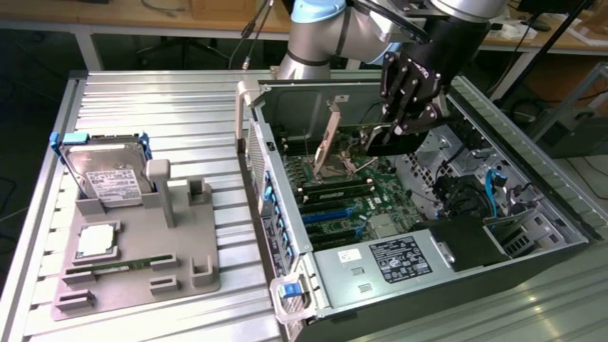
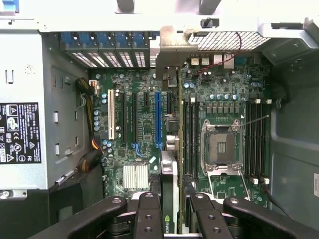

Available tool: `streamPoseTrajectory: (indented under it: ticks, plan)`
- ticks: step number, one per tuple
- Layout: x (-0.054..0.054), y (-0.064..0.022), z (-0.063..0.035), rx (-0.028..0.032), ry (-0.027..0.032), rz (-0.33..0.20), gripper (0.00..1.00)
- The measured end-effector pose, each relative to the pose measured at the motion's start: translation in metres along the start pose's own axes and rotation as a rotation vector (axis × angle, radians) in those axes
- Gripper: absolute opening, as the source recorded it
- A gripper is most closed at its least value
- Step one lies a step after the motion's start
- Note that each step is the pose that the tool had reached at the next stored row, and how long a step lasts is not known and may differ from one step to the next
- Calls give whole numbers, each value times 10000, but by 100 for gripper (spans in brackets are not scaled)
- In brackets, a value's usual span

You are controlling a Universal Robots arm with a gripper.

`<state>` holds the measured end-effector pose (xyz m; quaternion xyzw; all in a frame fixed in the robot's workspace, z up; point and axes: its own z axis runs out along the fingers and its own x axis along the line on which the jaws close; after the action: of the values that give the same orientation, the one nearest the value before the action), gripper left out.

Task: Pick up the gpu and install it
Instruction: 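Insert the gpu into the slot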

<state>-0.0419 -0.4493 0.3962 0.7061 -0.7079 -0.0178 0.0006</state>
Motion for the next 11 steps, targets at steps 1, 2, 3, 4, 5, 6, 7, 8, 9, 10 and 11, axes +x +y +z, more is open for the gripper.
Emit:
streamPoseTrajectory:
  ticks: [1, 2, 3, 4, 5, 6, 7, 8, 9, 10, 11]
  plan:
    - [0, 0, 3, 0, 0, 0, 27]
    - [0, 0, 5, 0, 0, 0, 27]
    - [0, 0, 9, 1, -1, 0, 27]
    - [0, 0, 12, 0, -1, 0, 27]
    - [0, -1, 15, 0, -1, 0, 27]
    - [0, 0, 18, 0, -1, 0, 27]
    - [0, -1, 20, 0, -1, 0, 27]
    - [1, -1, 22, 0, 0, 0, 27]
    - [1, -1, 24, 0, -1, 0, 27]
    - [1, -1, 26, 0, 0, 0, 27]
    - [1, -1, 29, 1, -1, 0, 27]
